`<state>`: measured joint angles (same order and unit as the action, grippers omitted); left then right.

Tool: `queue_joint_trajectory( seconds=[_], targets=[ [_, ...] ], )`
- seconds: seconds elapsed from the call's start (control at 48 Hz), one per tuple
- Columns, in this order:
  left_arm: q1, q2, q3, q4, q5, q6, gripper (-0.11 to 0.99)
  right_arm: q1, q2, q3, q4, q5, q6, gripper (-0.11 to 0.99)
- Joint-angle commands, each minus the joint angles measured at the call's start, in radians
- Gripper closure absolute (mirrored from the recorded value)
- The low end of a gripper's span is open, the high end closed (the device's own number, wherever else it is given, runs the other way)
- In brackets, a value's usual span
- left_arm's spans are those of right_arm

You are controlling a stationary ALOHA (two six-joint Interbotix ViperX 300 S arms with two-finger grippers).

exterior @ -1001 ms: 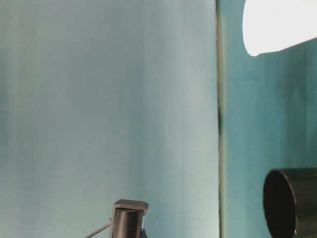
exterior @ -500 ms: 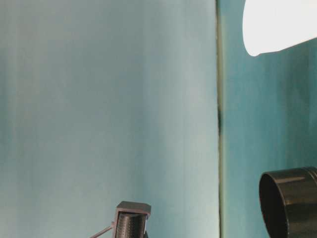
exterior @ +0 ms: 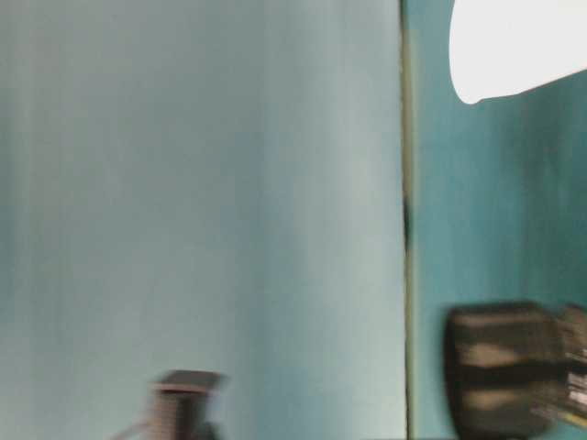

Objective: Put the paper cup into the moved red handle cup holder.

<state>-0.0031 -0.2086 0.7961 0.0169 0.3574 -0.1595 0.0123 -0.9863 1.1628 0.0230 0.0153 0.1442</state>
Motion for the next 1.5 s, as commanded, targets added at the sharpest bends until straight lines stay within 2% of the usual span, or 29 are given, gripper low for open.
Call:
queue_joint_trajectory(
  seconds=[0.0, 0.334, 0.438, 0.834, 0.896, 0.98, 1.063, 1.147, 1.23, 1.313, 1.48],
  targets=[
    [0.006, -0.067, -0.037, 0.003, 0.032, 0.005, 0.6, -0.002, 0.006, -0.02, 0.002, -0.005, 0.008, 0.98],
    [0.006, -0.141, -0.104, 0.003, 0.215, 0.055, 0.6, -0.005, 0.006, -0.02, 0.002, -0.005, 0.008, 0.98],
    [0.006, -0.137, -0.137, 0.003, 0.239, 0.071, 0.6, -0.006, 0.006, -0.02, 0.002, -0.005, 0.008, 0.98],
    [0.014, -0.083, -0.241, 0.003, 0.293, 0.077, 0.6, -0.006, 0.006, -0.02, 0.002, -0.005, 0.009, 0.98],
    [0.021, -0.064, -0.261, 0.002, 0.287, 0.077, 0.6, -0.006, 0.006, -0.02, 0.002, -0.005, 0.009, 0.98],
    [0.043, -0.021, -0.298, 0.003, 0.282, 0.081, 0.6, -0.006, 0.006, -0.018, 0.002, -0.005, 0.008, 0.98],
    [0.054, 0.026, -0.342, 0.003, 0.282, 0.106, 0.6, -0.009, 0.006, -0.018, 0.002, -0.005, 0.008, 0.98],
    [0.054, 0.074, -0.39, 0.003, 0.279, 0.155, 0.6, -0.009, 0.006, -0.02, 0.002, -0.003, 0.009, 0.98],
    [0.054, 0.11, -0.426, 0.003, 0.287, 0.187, 0.6, -0.011, 0.005, -0.02, 0.002, 0.002, 0.009, 0.98],
    [0.054, 0.14, -0.449, 0.003, 0.293, 0.199, 0.6, -0.011, 0.005, -0.02, 0.002, 0.005, 0.009, 0.98],
    [0.054, 0.161, -0.448, 0.003, 0.296, 0.199, 0.6, -0.011, 0.005, -0.018, 0.002, 0.005, 0.008, 0.98]
  ],
)
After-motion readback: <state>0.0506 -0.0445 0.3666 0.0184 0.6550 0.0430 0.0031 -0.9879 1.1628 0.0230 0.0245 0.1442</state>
